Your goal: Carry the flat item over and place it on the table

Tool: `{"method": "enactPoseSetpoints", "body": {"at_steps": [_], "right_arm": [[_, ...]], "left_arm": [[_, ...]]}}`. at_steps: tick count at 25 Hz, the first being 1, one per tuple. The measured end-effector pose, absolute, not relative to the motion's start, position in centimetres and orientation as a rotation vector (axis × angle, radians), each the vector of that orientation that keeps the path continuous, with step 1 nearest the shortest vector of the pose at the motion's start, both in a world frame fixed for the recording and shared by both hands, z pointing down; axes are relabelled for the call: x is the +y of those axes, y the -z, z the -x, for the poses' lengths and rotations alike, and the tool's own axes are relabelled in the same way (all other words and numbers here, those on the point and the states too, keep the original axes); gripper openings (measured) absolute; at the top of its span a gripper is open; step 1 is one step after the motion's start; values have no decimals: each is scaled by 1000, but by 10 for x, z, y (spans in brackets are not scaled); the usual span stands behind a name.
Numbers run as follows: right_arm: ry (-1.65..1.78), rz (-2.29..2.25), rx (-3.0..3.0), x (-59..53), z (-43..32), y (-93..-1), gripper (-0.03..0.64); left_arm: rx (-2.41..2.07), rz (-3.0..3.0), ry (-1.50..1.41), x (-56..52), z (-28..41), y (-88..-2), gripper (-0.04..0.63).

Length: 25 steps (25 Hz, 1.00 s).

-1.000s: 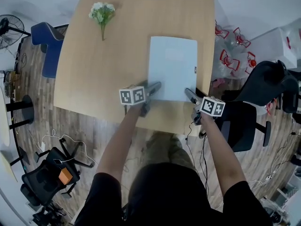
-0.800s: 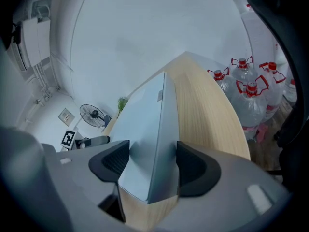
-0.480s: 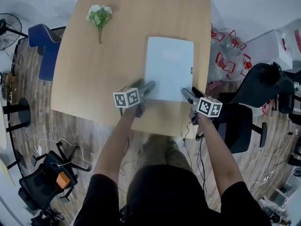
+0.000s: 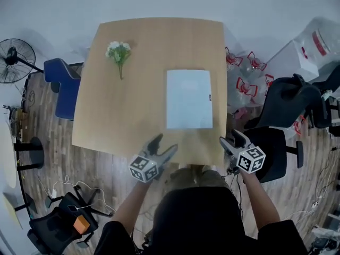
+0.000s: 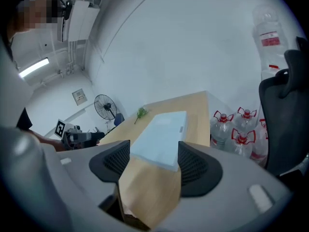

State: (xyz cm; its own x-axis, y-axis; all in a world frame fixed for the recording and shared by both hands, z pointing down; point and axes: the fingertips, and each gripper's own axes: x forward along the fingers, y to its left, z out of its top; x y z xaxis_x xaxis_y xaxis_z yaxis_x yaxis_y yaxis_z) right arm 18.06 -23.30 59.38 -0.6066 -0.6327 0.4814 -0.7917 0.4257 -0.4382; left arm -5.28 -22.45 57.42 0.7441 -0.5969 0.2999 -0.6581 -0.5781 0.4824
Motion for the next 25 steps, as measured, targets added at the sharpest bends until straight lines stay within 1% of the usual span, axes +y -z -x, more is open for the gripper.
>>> {"method": "enactPoseSetpoints", "body": {"at_steps": [2, 4, 5, 7, 8, 10, 11, 14, 15, 21, 24, 25], "right_arm": [[-923, -1267, -2452, -208, -183, -567, 301], [-874, -1299, -2477, -186, -186, -545, 301], [-850, -1315, -2491, -176, -186, -536, 301], [-816, -1334, -2528, -159, -185, -518, 280], [-802, -1331, -2549, -153, -183, -510, 271], [-791, -1306, -2589, -143, -177, -494, 259], [-803, -1292, -2607, -140, -175, -486, 251], [-849, -1272, -2646, -143, -179, -463, 196], [-837, -1276, -2654, -146, -181, -456, 193], [-554, -1265, -2741, -146, -190, -424, 98], [-528, -1310, -2746, -146, -200, -419, 14], [-530, -1330, -2740, -147, -203, -416, 0]], "left_arm": [[-1018, -2389, -107, -201, 43, -543, 324], [-1130, -2387, -80, -182, 35, -519, 255], [-1200, -2381, -71, -173, 33, -509, 244], [-1340, -2364, -50, -159, 29, -491, 182], [-1395, -2352, -33, -153, 28, -482, 150], [-1456, -2308, -17, -143, 22, -472, 29], [-1461, -2283, -31, -139, 16, -472, -2], [-1442, -2302, -101, -133, -9, -467, -2], [-1449, -2329, -112, -133, -15, -462, -2], [-1551, -2375, -51, -134, -28, -425, -2], [-1591, -2377, -31, -134, -24, -415, -2], [-1604, -2377, -26, -134, -21, -412, -2]]}}
